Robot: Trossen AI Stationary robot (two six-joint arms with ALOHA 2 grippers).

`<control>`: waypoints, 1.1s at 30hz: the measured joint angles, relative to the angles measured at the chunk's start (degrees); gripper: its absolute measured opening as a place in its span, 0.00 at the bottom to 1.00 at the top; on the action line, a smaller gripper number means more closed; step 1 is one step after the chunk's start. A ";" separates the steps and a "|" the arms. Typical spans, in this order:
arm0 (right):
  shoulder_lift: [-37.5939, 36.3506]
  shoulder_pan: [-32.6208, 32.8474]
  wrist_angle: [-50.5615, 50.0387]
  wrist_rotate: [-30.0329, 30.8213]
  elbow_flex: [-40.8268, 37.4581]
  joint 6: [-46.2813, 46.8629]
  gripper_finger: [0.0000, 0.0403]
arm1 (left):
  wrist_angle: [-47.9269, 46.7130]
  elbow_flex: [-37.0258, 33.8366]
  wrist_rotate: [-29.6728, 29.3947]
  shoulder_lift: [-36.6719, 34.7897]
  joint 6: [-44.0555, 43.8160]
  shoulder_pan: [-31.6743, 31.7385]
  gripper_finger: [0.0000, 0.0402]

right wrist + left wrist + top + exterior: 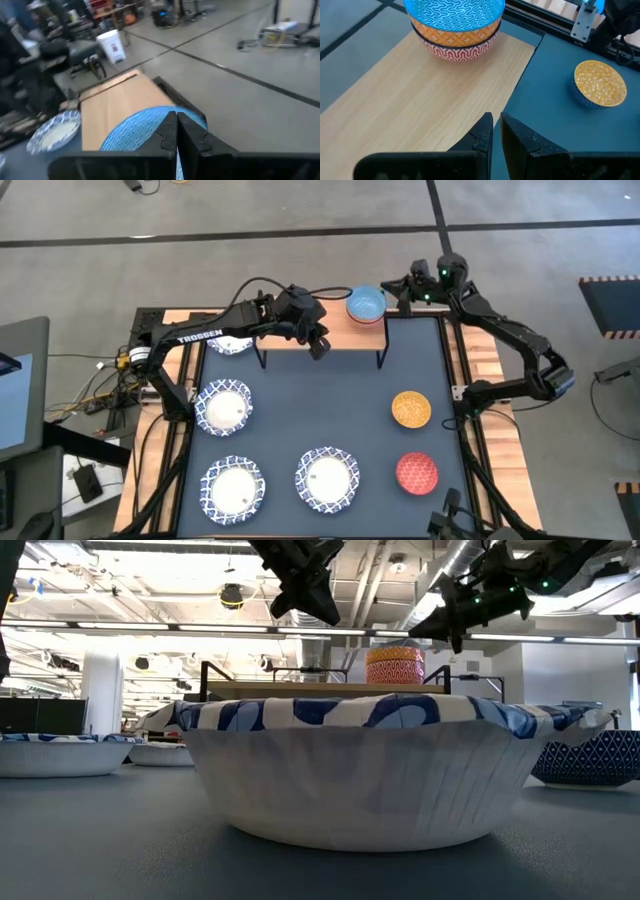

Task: Place and stack bowls onto a shelf
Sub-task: Stack the yellow bowl on top of the light blue bowl on the shelf

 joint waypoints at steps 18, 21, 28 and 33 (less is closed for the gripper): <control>-18.44 28.57 -31.16 34.75 1.30 20.42 0.06 | -0.85 0.00 -11.02 -10.84 3.61 0.88 0.05; -19.20 33.54 -43.10 38.78 1.30 26.88 0.10 | -0.69 0.00 -11.31 -10.12 4.28 0.76 0.07; -15.16 39.40 -69.41 42.92 1.20 35.58 0.18 | 1.21 0.00 -4.44 -5.46 2.52 0.76 0.14; -12.20 44.12 -74.00 42.80 0.06 39.68 0.26 | 3.76 0.00 -0.10 -2.39 1.94 0.69 0.20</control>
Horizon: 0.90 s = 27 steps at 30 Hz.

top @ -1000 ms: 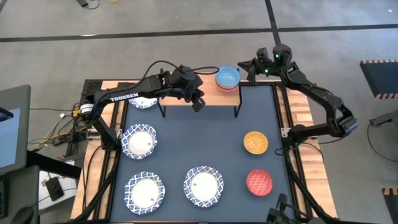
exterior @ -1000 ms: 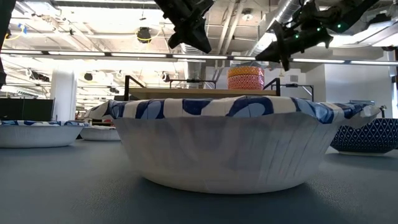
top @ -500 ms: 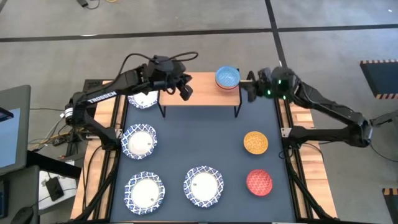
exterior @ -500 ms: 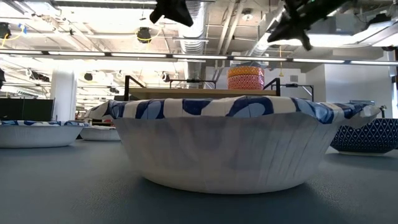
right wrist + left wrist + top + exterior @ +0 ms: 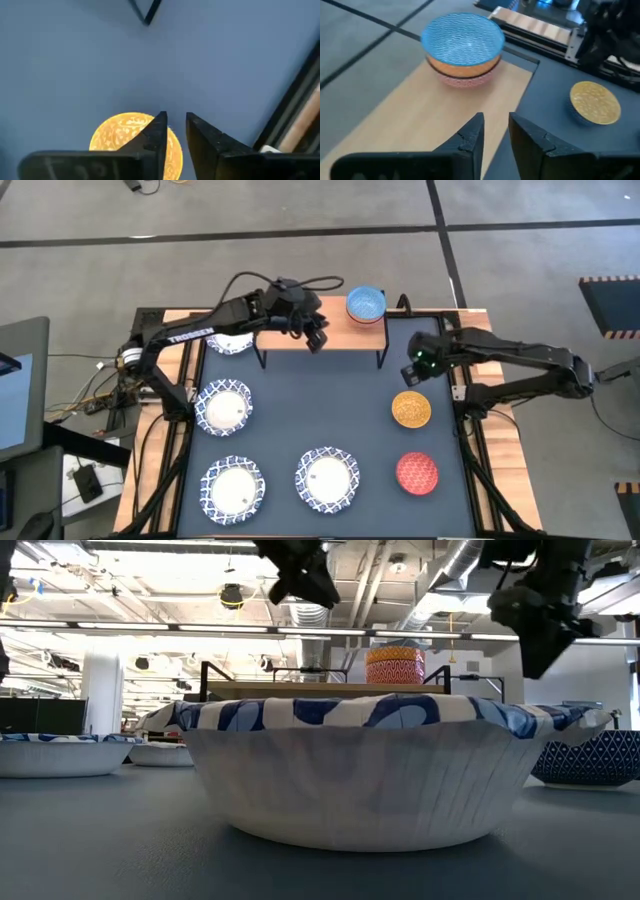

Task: Place and stack bowls onto a shelf
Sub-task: Stack the yellow bowl on top of the light blue bowl on the shelf

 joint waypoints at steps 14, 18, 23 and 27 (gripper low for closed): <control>2.88 8.26 2.90 -2.77 -14.47 5.25 0.57 | -1.77 0.00 0.34 0.03 1.09 -1.66 0.28; 2.88 8.26 7.29 -3.30 -18.43 5.45 0.55 | -2.75 0.00 0.87 0.03 1.11 -1.67 0.28; 2.88 8.56 13.17 -3.71 -21.61 8.09 0.51 | -4.54 0.00 0.91 0.05 1.13 -1.70 0.28; 2.88 8.54 14.84 -3.26 -22.05 9.26 0.46 | -5.68 0.00 0.89 0.05 1.13 -1.66 0.28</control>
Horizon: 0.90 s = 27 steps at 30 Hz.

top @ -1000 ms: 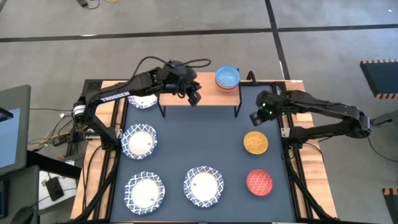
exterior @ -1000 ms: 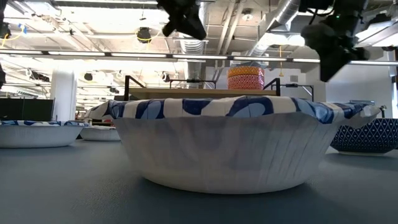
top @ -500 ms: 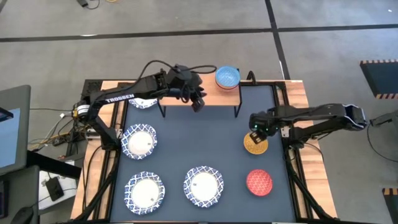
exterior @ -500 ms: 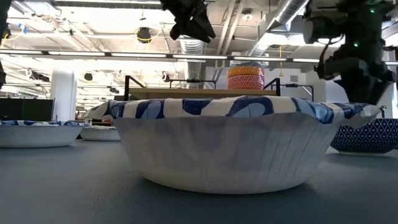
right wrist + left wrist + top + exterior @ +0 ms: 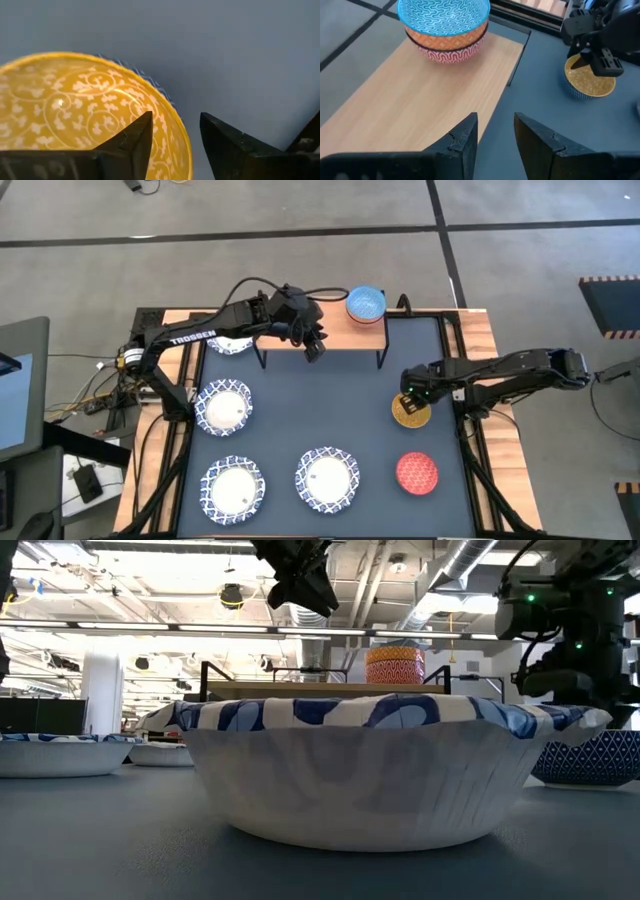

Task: Place and stack bowls onto a shelf
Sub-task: Stack the yellow bowl on top of the light blue bowl on the shelf

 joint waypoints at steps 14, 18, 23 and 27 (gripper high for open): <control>0.00 -0.15 0.83 2.57 0.00 -2.66 0.16 | -2.53 0.00 -0.06 0.00 -0.64 -0.77 0.28; -0.02 -0.15 1.00 2.34 0.07 -2.84 0.14 | -3.67 0.00 -0.07 0.00 -1.05 -1.45 0.28; -0.02 0.33 2.83 1.65 0.06 -1.65 0.13 | -4.47 0.00 -0.09 0.00 -0.84 -2.29 0.28; 0.04 1.49 6.63 1.65 0.02 0.30 0.13 | -5.06 0.00 -0.25 0.00 -0.72 -2.96 0.28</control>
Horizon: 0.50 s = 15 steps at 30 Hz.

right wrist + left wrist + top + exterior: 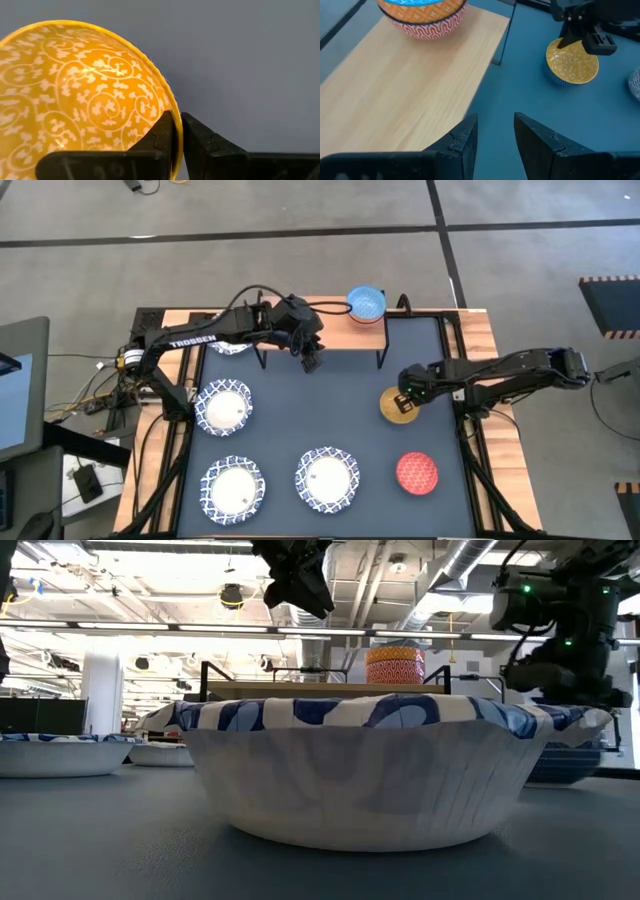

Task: Place and stack bowls onto a shelf
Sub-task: Stack the yellow bowl on top of the light blue bowl on the shelf

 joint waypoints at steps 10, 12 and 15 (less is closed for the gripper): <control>-0.07 1.93 -1.38 0.26 9.92 -1.64 0.13 | -1.41 0.00 -0.34 0.00 -0.02 -0.45 0.28; -0.07 1.14 -2.89 0.02 14.27 -3.47 0.13 | -1.42 0.00 -0.51 0.00 -0.02 -0.45 0.28; -0.01 -0.59 -6.98 0.00 21.16 -6.13 0.13 | -1.40 0.00 -0.54 0.00 0.00 -0.45 0.28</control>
